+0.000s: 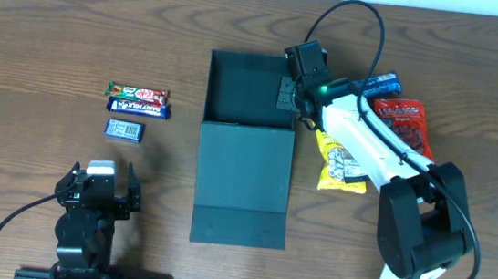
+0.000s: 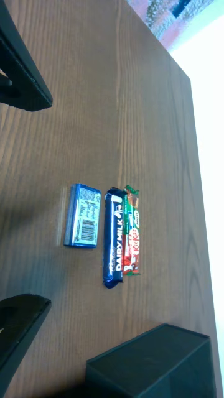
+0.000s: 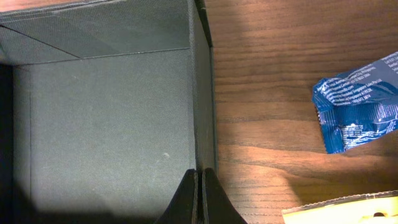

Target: Pack container

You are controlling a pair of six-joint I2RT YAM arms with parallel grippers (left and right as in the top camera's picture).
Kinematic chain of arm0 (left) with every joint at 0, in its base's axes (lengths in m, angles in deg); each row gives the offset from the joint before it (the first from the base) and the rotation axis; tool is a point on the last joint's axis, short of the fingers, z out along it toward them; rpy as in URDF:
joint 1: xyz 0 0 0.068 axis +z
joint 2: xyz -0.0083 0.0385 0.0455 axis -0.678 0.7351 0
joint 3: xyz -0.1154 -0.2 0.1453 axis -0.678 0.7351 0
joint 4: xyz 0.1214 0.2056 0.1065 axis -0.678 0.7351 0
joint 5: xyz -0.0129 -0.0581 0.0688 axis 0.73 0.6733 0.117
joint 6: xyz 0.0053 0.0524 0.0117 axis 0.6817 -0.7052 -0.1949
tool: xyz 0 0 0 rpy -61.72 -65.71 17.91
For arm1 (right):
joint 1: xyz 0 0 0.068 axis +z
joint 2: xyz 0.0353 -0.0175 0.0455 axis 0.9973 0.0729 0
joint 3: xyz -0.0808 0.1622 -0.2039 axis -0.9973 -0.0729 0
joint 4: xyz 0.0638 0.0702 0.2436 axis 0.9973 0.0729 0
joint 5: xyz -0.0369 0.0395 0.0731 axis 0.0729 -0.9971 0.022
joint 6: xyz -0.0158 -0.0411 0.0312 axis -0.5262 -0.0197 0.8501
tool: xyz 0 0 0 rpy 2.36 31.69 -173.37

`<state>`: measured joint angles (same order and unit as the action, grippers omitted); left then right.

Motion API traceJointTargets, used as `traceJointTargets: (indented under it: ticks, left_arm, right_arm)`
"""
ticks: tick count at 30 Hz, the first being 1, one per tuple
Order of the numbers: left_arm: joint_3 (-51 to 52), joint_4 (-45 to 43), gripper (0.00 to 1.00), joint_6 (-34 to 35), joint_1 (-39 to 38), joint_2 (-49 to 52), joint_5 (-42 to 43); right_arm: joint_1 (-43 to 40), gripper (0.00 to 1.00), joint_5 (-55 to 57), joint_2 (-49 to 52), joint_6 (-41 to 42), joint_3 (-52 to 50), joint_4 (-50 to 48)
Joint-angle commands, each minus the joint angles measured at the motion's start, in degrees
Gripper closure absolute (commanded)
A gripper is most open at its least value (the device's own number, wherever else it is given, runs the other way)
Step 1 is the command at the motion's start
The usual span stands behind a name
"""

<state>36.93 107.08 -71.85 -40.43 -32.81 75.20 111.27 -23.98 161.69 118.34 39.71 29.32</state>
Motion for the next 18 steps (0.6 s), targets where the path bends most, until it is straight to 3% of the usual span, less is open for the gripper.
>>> traceJointTargets:
  ticks: [1,10,18]
  left_arm:
    - [1.2,0.26,0.05,-0.35,0.35,-0.31,-0.98]
    - [1.2,0.24,0.05,-0.35,0.35,-0.31,-1.01]
    - [1.2,0.24,0.05,-0.35,0.35,-0.31,-1.01]
  right_arm:
    - [-1.77,0.99,1.18,0.57,1.84,1.49,-0.2]
    - [-2.99,0.99,-0.94,0.57,0.76,1.53,0.66]
    - [-2.99,0.99,-5.14,0.57,-5.64,1.53,2.4]
